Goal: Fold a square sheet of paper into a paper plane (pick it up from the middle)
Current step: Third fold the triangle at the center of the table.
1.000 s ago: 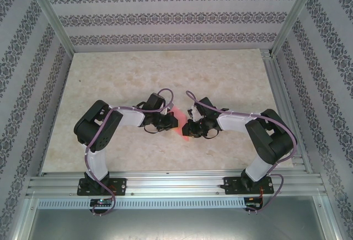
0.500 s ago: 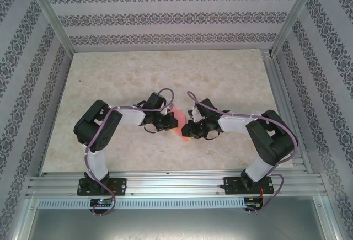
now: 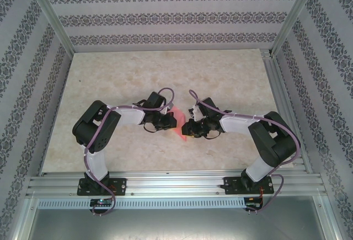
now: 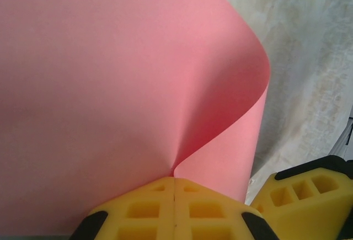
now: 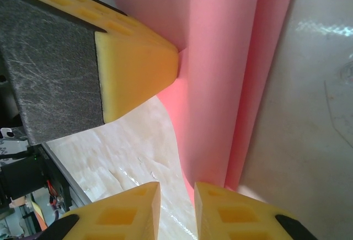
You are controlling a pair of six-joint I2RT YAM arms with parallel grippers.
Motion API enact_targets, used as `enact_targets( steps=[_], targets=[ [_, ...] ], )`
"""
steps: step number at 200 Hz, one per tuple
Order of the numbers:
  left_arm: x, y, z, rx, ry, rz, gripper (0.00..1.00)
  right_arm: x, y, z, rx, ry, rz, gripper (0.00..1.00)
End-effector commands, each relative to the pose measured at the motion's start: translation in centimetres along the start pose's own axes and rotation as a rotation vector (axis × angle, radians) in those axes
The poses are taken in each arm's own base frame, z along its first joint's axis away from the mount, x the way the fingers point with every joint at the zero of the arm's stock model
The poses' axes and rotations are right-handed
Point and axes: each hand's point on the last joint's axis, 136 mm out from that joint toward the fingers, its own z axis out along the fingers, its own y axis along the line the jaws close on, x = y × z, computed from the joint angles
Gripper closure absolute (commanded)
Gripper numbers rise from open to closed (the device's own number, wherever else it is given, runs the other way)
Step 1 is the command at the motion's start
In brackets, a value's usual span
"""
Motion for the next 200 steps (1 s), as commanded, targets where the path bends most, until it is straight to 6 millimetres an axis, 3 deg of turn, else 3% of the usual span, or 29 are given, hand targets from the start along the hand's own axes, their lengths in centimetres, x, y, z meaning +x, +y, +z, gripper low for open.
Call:
enact_targets(
  steps=[1, 148, 200],
  targets=[
    [-0.9, -0.3, -0.6, -0.005, -0.02, 0.028, 1.0, 0.0, -0.3, 0.3, -0.007, 0.004, 0.011, 0.76],
    [-1.2, 0.9, 0.0, -0.05, -0.01, 0.026, 1.0, 1.1, -2.6, 1.7, 0.046, 0.035, 0.051, 0.77],
    [-1.2, 0.5, -0.3, -0.041, -0.014, 0.03, 1.0, 0.2, -0.1, 0.5, -0.025, 0.001, 0.019, 0.76]
  ],
)
